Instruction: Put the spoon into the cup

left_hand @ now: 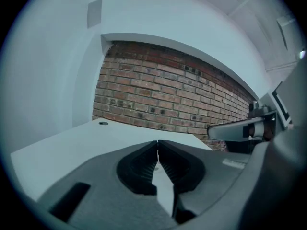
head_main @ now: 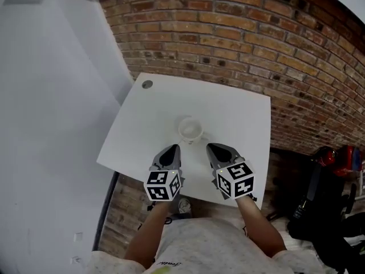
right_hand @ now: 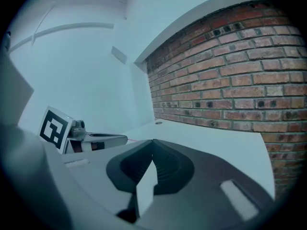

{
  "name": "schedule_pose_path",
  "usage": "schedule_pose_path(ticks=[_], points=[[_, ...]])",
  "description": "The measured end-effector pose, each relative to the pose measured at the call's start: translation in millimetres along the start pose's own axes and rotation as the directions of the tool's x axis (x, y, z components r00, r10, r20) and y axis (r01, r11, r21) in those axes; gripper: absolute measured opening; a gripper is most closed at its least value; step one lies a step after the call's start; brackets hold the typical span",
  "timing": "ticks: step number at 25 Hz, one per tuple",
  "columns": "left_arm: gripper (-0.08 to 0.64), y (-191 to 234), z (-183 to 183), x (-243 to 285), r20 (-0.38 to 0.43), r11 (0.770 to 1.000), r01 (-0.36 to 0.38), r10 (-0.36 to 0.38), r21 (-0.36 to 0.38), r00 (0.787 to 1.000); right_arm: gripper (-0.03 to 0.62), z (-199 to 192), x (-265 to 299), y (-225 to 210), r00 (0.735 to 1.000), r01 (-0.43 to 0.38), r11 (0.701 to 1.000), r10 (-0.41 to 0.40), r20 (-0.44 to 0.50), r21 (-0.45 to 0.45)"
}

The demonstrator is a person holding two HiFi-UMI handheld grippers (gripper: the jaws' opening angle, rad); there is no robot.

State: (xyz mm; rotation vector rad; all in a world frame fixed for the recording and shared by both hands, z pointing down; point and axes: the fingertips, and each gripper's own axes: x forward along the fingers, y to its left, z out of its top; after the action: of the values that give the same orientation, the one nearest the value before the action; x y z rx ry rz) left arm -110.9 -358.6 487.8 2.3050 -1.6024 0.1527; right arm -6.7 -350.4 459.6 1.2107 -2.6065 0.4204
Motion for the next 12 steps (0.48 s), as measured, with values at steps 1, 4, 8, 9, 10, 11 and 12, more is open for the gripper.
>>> schedule_pose_path(ticks=[1, 4, 8, 9, 10, 11, 12], points=[[0.006, 2, -1, 4, -0.006, 1.000, 0.008, -0.008, 0.001, 1.000, 0.009, 1, 4, -1, 1.000, 0.007, 1.000, -0.007, -0.001, 0.002], [0.006, 9, -2, 16, -0.021, 0.999, 0.033, -0.033, 0.003, 0.999, 0.009, 3, 14, -3, 1.000, 0.027, 1.000, -0.027, -0.006, 0.006], [0.006, 20, -5, 28, -0.046, 0.998, 0.061, -0.061, 0.001, 0.997, 0.009, 5, 26, -2, 0.999, 0.050, 0.999, -0.050, -0.013, 0.009], [0.006, 22, -5, 32, -0.050, 0.998, 0.068, -0.068, 0.001, 0.996, 0.009, 4, 29, -3, 0.998, 0.056, 0.998, -0.055, -0.015, 0.009], [0.006, 23, -6, 35, -0.055, 0.997, 0.076, -0.075, 0.002, 0.996, 0.009, 4, 31, -3, 0.998, 0.062, 0.998, -0.062, -0.016, 0.010], [0.006, 25, -7, 38, -0.061, 0.997, 0.083, -0.083, 0.003, 0.995, 0.009, 4, 33, -4, 0.998, 0.069, 0.998, -0.068, -0.017, 0.012], [0.006, 26, -8, 41, -0.067, 0.996, 0.090, -0.090, 0.005, 0.994, 0.009, 4, 35, -6, 0.997, 0.075, 0.997, -0.075, -0.017, 0.015]])
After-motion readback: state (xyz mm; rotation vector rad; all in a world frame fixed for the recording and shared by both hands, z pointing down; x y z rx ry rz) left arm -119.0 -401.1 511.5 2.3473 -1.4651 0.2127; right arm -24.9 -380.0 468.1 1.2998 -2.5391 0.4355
